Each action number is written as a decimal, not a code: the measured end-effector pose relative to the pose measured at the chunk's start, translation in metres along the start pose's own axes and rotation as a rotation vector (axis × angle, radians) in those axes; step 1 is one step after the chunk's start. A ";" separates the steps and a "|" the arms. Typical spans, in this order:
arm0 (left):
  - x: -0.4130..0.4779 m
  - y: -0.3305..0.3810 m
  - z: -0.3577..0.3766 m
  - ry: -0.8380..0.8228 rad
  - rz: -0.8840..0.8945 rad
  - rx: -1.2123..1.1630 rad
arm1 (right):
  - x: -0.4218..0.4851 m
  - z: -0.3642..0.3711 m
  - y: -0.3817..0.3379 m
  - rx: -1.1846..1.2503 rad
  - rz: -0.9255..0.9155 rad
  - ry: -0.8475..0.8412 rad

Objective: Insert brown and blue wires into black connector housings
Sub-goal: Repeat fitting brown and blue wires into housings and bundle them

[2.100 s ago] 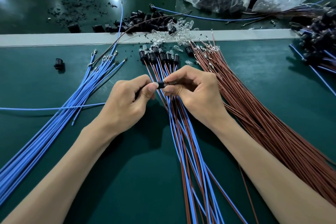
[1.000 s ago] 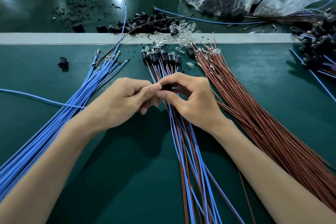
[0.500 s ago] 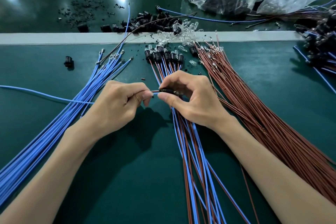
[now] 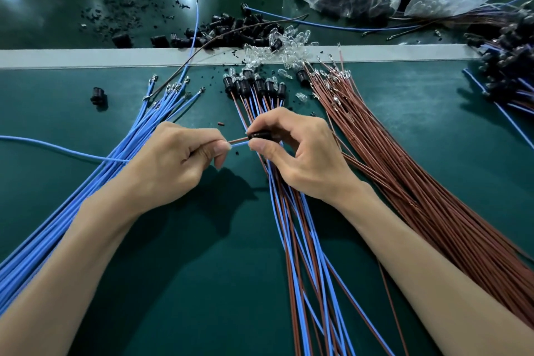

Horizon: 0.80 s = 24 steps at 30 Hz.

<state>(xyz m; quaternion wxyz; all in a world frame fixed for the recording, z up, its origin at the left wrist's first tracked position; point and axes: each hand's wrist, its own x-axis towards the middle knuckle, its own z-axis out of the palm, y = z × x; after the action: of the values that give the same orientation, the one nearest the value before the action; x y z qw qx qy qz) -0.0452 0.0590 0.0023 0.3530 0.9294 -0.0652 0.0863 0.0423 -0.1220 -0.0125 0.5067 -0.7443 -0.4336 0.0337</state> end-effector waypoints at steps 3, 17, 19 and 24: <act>0.000 -0.004 -0.001 -0.012 -0.036 0.000 | 0.001 -0.002 0.002 0.056 0.061 0.051; -0.014 0.102 0.027 -0.345 -0.347 -0.815 | 0.079 -0.020 -0.003 -0.055 0.425 0.222; -0.017 0.096 0.033 -0.334 -0.366 -0.626 | 0.079 -0.011 -0.002 -0.290 0.352 0.051; -0.025 0.068 0.044 0.052 -0.144 0.183 | 0.097 -0.002 0.003 -0.551 0.269 -0.011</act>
<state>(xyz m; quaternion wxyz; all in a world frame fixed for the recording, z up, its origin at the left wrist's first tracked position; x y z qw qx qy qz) -0.0767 -0.0189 0.0086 0.2734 0.9575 0.0191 0.0902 0.1059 -0.0577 0.0238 0.2746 -0.9042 -0.3268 -0.0144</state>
